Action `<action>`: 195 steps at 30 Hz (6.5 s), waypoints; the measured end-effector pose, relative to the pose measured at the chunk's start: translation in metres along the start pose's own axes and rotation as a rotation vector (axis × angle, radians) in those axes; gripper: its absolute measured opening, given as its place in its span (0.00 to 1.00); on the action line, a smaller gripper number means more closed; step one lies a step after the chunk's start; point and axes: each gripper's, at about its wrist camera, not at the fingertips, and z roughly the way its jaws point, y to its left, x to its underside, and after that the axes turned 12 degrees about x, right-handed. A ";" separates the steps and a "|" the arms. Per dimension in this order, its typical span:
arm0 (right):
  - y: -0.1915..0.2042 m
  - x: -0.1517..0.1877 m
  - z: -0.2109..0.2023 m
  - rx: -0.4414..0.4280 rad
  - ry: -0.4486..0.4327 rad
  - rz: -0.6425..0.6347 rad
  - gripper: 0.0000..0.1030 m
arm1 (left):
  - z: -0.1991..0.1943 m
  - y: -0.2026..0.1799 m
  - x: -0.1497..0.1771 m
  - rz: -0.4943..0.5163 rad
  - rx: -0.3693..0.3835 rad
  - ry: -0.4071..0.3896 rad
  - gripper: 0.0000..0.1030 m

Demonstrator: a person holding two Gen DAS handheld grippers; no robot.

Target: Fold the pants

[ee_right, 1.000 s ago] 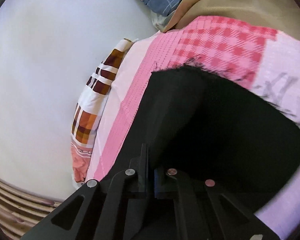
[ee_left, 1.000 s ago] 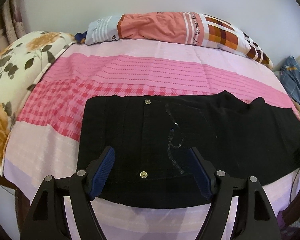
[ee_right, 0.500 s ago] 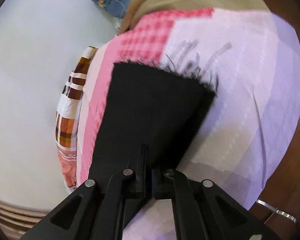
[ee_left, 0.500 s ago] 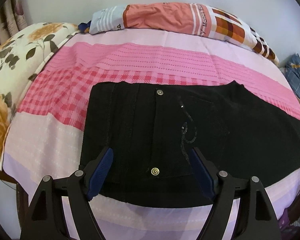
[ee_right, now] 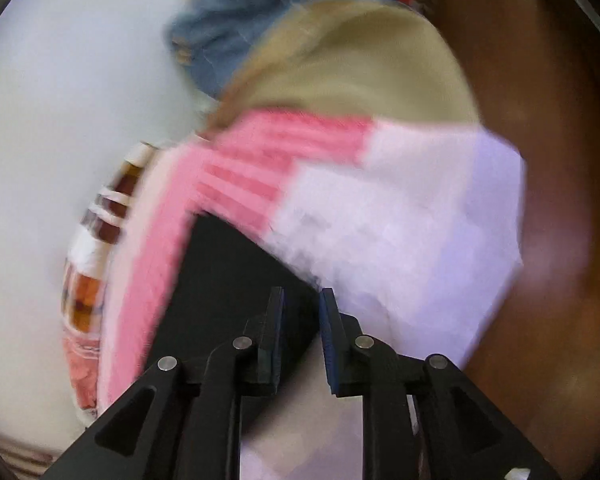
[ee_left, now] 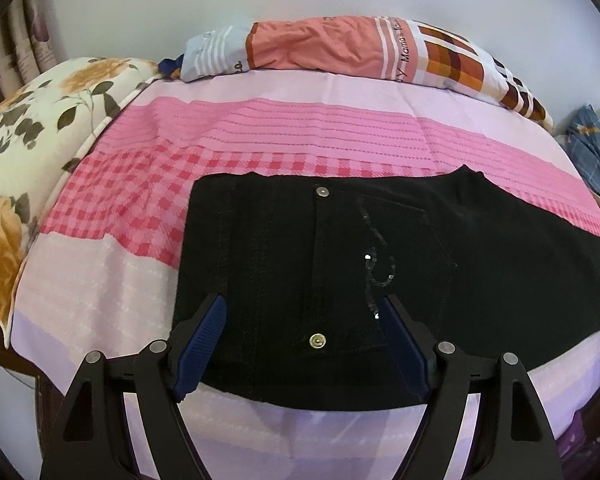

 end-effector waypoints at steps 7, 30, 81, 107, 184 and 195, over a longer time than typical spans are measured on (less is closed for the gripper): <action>0.198 0.044 0.003 -0.330 0.158 -0.660 0.21 | -0.008 0.002 -0.001 -0.010 -0.001 -0.052 0.77; 0.432 0.300 0.126 -0.457 0.506 -1.654 0.17 | -0.047 0.131 0.045 -0.370 -0.074 -0.038 0.77; 0.453 0.302 0.128 -0.521 0.458 -1.629 0.09 | -0.014 0.099 0.027 -0.306 0.097 0.053 0.33; 0.454 0.312 0.117 -0.536 0.521 -1.762 0.13 | -0.011 0.080 0.026 -0.240 0.120 0.041 0.32; 0.373 0.176 0.069 -0.643 0.430 -1.063 0.34 | -0.023 0.114 0.013 -0.293 0.014 -0.074 0.54; 0.046 0.043 0.007 -0.198 0.201 -0.507 0.43 | -0.022 0.099 0.052 -0.402 0.199 0.053 0.55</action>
